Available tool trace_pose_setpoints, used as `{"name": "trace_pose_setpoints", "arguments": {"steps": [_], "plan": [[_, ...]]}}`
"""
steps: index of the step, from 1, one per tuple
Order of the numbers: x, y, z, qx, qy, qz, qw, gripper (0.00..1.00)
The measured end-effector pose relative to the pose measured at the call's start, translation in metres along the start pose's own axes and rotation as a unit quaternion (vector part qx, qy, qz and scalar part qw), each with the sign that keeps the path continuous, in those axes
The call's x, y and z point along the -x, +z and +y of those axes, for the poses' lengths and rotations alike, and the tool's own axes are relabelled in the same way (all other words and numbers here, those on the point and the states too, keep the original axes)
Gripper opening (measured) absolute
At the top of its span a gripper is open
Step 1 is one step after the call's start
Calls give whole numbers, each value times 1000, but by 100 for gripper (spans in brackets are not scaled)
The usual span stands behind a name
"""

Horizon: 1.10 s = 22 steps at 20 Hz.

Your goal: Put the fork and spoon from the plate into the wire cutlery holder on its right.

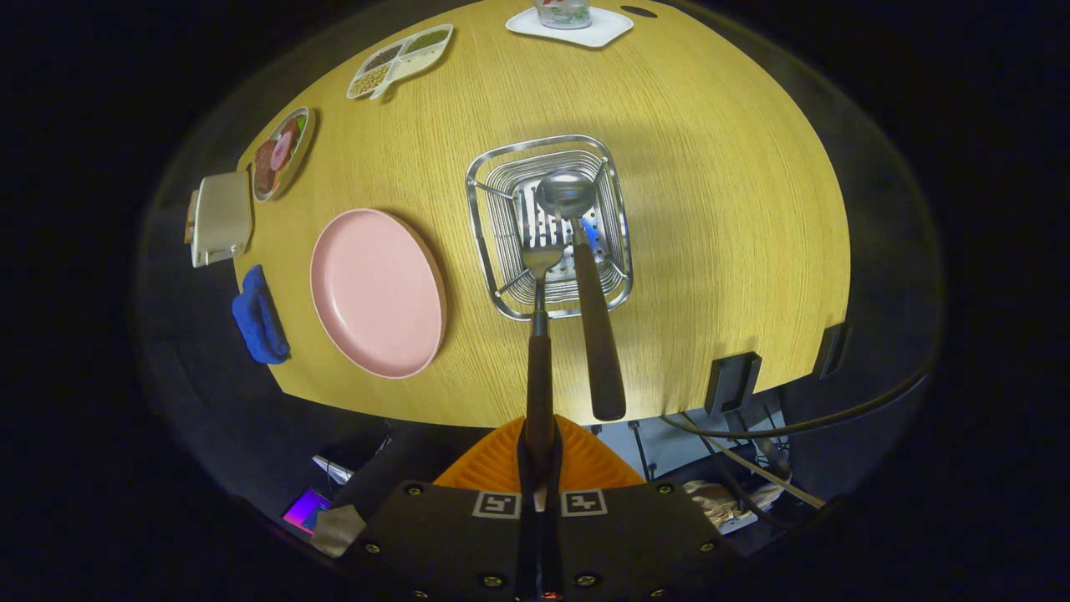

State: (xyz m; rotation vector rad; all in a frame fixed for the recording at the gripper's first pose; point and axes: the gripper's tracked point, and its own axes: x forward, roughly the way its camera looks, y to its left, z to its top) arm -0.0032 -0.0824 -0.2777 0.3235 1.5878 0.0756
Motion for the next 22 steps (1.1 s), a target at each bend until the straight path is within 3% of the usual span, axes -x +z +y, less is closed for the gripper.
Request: {"name": "trace_pose_setpoints", "arguments": {"steps": [14,22], "plan": [[6,8,8,-40,9,83,996,3],[9,14,15,-60,17,68,996,15]]}}
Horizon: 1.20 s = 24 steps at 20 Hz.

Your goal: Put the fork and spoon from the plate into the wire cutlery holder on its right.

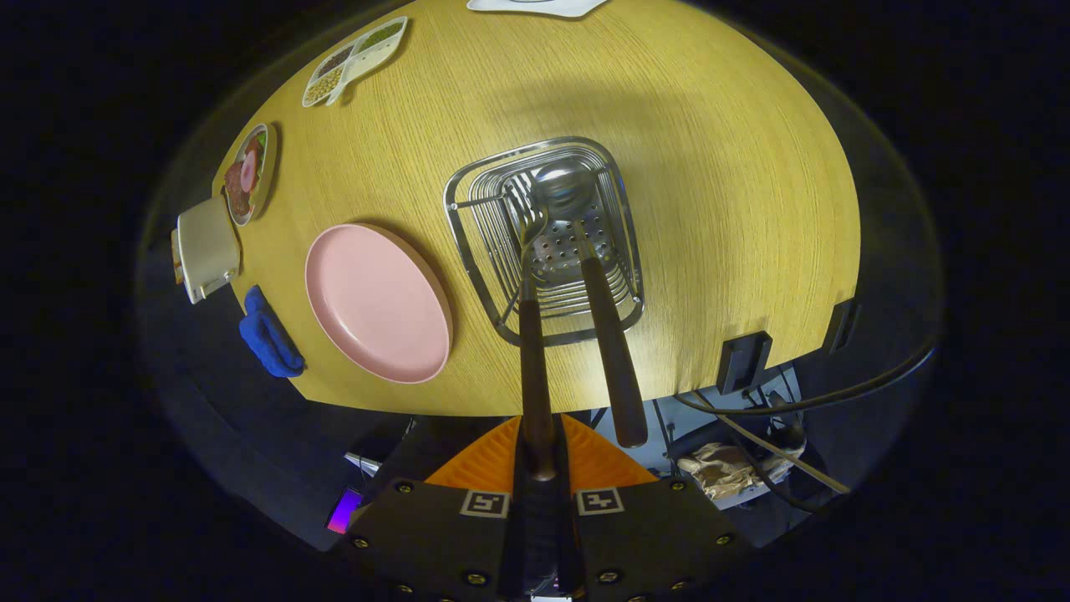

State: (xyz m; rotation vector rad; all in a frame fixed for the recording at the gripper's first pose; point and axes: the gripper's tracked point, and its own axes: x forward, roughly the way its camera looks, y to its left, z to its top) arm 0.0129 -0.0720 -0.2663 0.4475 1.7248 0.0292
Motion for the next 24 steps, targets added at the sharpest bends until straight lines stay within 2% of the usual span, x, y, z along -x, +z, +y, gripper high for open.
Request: {"name": "trace_pose_setpoints", "arguments": {"steps": [10,14,19,22,24], "plan": [[18,-11,4,5,19,-53,998,15],[27,-16,-5,15,7,-86,996,15],[44,-23,-3,15,28,-121,992,15],[52,-20,-7,26,21,-163,986,18],[66,-10,0,35,31,-217,975,18]]}}
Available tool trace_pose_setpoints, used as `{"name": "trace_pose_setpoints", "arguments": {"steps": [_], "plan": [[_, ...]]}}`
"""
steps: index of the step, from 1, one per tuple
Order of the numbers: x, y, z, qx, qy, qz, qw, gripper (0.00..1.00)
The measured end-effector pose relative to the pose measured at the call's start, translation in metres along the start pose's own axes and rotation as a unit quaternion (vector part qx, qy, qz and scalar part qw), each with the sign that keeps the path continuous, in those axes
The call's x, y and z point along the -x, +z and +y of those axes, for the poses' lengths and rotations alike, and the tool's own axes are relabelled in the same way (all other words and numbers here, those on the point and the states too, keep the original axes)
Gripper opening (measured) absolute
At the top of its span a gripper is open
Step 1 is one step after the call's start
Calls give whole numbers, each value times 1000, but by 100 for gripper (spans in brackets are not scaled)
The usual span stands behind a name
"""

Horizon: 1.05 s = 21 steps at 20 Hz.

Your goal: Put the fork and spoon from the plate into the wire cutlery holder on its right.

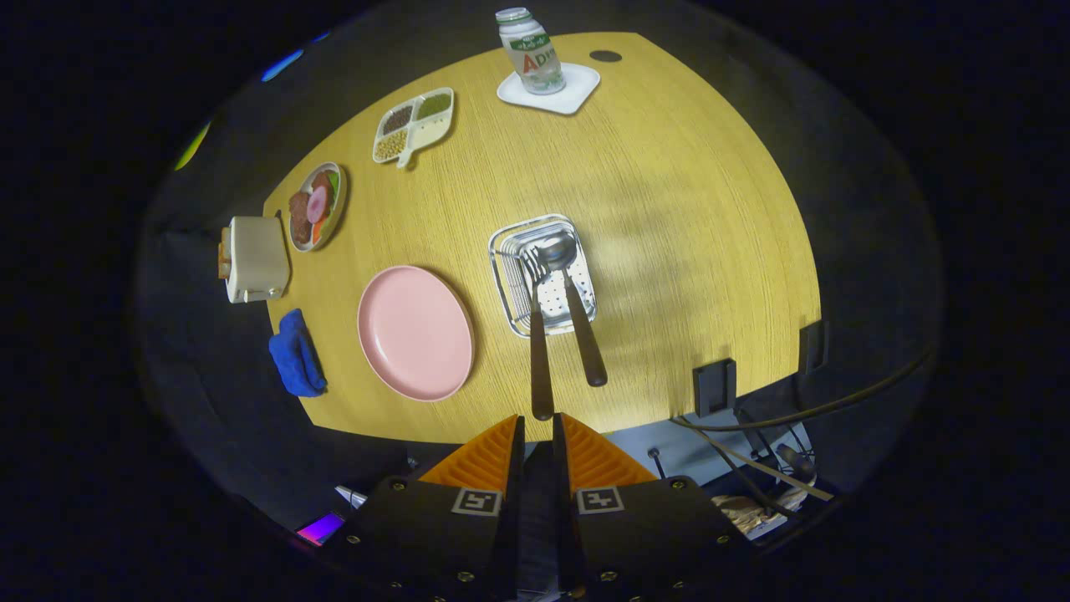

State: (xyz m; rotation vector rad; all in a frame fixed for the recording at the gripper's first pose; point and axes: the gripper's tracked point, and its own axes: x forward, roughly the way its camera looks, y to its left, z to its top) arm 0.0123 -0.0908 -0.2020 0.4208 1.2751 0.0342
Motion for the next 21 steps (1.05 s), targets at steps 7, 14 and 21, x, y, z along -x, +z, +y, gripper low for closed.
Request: {"name": "trace_pose_setpoints", "arguments": {"steps": [7,14,21], "plan": [[50,78,25,-9,46,-285,957,18],[143,121,44,32,10,-530,847,18],[230,110,64,93,-38,-672,734,18]]}}
